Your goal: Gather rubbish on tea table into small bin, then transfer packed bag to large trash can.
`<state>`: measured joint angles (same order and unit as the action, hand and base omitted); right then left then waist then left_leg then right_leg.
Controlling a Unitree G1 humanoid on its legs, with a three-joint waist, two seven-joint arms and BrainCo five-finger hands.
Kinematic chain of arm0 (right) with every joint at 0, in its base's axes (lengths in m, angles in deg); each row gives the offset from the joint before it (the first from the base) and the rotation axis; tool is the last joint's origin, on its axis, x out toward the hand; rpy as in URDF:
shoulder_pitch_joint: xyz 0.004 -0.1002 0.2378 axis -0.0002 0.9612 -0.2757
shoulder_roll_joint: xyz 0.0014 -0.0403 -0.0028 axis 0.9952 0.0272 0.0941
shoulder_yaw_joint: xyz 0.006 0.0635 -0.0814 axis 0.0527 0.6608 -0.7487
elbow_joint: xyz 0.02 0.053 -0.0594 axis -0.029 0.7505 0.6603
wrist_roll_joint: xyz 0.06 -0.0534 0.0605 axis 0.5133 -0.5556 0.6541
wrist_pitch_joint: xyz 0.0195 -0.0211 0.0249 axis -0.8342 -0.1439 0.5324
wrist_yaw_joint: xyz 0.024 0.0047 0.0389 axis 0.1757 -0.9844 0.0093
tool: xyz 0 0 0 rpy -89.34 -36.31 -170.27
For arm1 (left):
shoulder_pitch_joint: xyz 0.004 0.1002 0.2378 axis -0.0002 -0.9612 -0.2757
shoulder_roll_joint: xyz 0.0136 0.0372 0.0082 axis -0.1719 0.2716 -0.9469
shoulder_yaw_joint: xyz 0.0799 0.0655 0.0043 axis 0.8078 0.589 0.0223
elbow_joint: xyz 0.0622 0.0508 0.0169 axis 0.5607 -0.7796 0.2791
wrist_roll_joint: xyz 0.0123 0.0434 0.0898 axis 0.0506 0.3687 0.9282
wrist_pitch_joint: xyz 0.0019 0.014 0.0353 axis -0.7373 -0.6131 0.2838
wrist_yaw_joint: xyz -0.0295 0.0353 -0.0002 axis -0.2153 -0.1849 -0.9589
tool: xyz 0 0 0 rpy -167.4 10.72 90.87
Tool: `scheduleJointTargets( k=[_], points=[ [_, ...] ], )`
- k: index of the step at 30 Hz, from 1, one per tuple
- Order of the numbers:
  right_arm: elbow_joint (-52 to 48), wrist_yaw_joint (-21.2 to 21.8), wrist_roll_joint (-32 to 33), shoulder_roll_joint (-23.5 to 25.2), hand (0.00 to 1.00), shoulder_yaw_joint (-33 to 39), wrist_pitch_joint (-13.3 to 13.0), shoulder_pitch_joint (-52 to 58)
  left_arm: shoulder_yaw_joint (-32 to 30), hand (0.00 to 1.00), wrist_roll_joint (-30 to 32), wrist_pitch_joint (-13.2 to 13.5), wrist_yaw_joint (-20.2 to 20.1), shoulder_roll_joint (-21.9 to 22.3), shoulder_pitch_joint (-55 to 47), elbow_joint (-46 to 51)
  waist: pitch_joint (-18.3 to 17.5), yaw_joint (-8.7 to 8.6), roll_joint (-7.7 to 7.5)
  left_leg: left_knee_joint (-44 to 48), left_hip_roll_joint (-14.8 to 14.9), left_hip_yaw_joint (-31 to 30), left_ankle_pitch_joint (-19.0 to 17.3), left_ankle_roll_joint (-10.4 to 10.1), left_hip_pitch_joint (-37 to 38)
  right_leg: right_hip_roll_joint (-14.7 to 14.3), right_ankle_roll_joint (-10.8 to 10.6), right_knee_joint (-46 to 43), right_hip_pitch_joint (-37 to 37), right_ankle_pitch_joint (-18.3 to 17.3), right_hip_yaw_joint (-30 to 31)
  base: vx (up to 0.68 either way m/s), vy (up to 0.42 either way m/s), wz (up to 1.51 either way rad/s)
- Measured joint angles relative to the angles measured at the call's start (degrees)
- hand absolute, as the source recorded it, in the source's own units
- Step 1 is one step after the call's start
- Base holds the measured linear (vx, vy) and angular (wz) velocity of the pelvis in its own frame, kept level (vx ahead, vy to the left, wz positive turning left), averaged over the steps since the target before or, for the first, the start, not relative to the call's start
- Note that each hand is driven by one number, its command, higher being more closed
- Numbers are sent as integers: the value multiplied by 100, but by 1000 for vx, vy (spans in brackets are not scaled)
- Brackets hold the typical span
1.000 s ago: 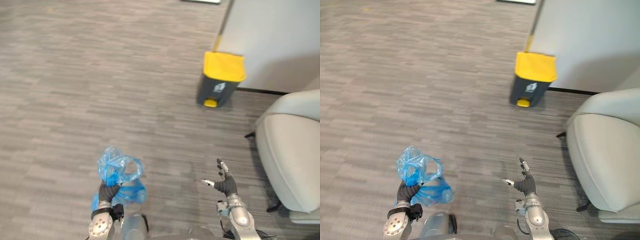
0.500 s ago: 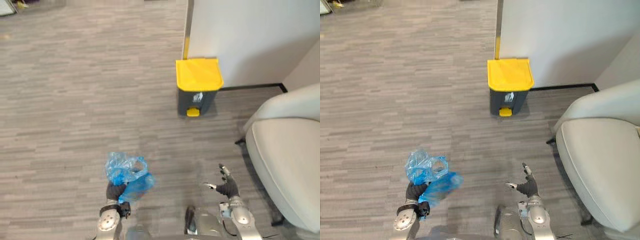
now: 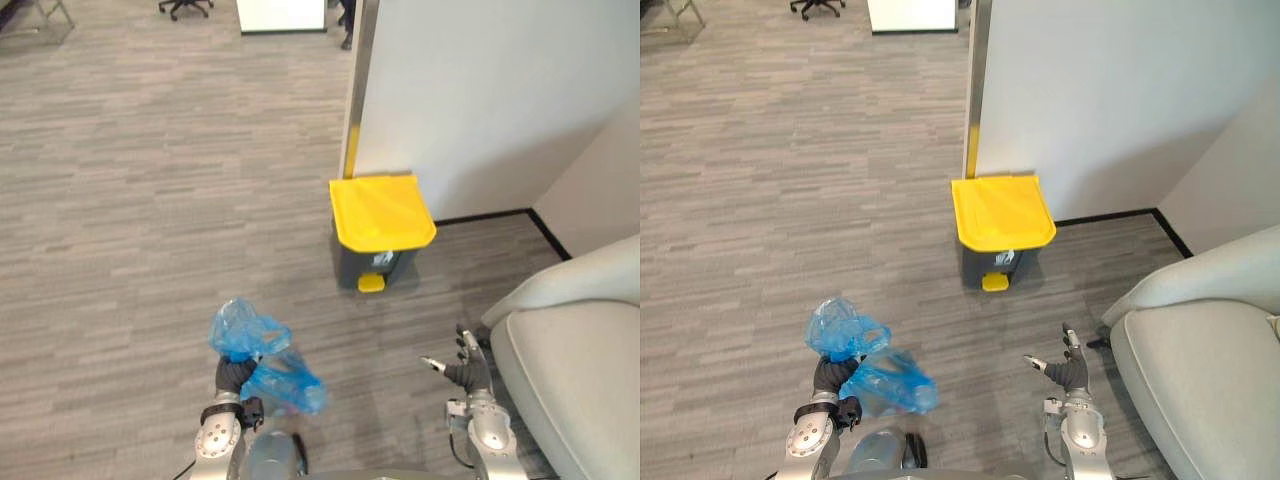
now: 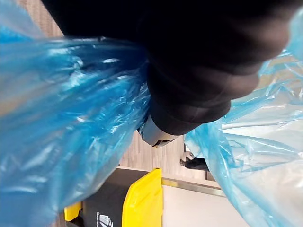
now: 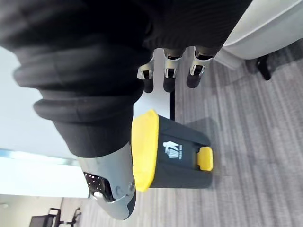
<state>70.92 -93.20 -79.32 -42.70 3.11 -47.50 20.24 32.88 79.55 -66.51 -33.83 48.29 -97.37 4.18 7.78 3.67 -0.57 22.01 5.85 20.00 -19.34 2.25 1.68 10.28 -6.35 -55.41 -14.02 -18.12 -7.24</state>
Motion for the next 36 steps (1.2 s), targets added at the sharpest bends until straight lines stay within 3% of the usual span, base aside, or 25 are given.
scheduleJointTargets(
  k=[2,4,5,6,8,10,11,12,14,17,18,19,22,27,36],
  points=[
    [2,1,7,39,0,1,0,-23,-14,100,-2,4,16,-127,28,-10,-12,-14,-28,-232,4,-13,-52,-92,277,-5,113,851,-437,13,-439,379,-29,16],
    [12,-4,17,37,0,10,3,-58,-18,100,-2,16,17,-158,61,-85,-20,-136,-65,-290,-6,-106,-177,-296,433,-91,318,2074,-593,381,-588,362,-96,41],
    [33,-6,23,33,0,10,4,-54,-22,100,-2,17,15,-161,67,-176,-27,-207,-119,-291,-63,-228,-271,-419,595,-156,472,2539,-603,1094,-483,409,-157,63],
    [116,-8,21,-20,0,42,11,-59,-26,100,1,15,16,-128,93,-327,-71,-299,-104,-308,-14,-389,-302,-470,744,-217,533,2387,-520,1184,-472,573,-183,50],
    [184,-8,22,-85,0,123,27,-90,-30,100,3,17,15,55,99,-377,-150,-248,75,-85,136,-481,-191,-635,713,-231,587,2286,-465,895,-574,515,-156,24],
    [189,1,22,-180,0,220,60,-174,-100,100,2,12,8,250,199,-468,-36,-298,283,1328,409,-789,233,-718,150,-418,652,2587,7,789,-811,444,-185,29],
    [190,0,22,-180,0,222,60,-174,-100,100,3,12,8,252,200,-469,-35,-295,285,1371,413,-794,242,-718,142,-421,653,2602,15,789,-811,389,-130,-3],
    [188,-18,35,-226,0,225,90,-201,-155,100,-1,15,6,313,201,-585,26,-203,240,2982,785,-904,953,-751,-545,-551,663,3225,734,790,-814,363,-68,-20],
    [192,-28,66,-240,0,271,90,-169,-128,100,0,0,-10,329,191,-694,16,-118,215,3282,916,-840,724,-653,-914,-601,665,3586,1186,789,-729,326,-19,-30],
    [333,-138,102,-242,0,459,83,-282,-88,100,7,1,-25,348,188,-694,19,-40,139,2004,836,-562,427,-515,-1440,-518,634,3764,1329,795,-471,317,109,-49],
    [447,-176,131,-267,0,523,94,-245,-53,100,11,4,-50,378,188,-688,-15,-20,215,873,720,-565,768,-544,-1365,-518,469,3741,1361,748,-380,310,229,-51],
    [529,-241,133,-264,0,621,121,-185,-51,100,9,8,-72,399,167,-716,-44,11,266,343,705,-553,1001,-464,-1236,-547,222,3686,1407,581,-282,244,182,-30],
    [646,-250,149,-8,0,639,135,35,-88,100,12,13,-92,291,203,-768,-104,-150,-50,183,362,-472,952,-377,-1068,-253,214,3750,1466,599,-149,197,131,1],
    [743,-247,121,-2,0,640,134,4,-98,100,63,12,-119,123,210,-780,-109,-142,-63,76,308,-102,897,-309,-877,-167,80,3975,1486,705,163,70,47,-34],
    [1147,-247,18,-53,0,761,165,-50,-518,100,60,11,-84,126,1,-824,-111,-139,40,281,616,71,570,-417,-968,-414,10,4246,1372,789,457,-45,-27,-23]
  ],
)
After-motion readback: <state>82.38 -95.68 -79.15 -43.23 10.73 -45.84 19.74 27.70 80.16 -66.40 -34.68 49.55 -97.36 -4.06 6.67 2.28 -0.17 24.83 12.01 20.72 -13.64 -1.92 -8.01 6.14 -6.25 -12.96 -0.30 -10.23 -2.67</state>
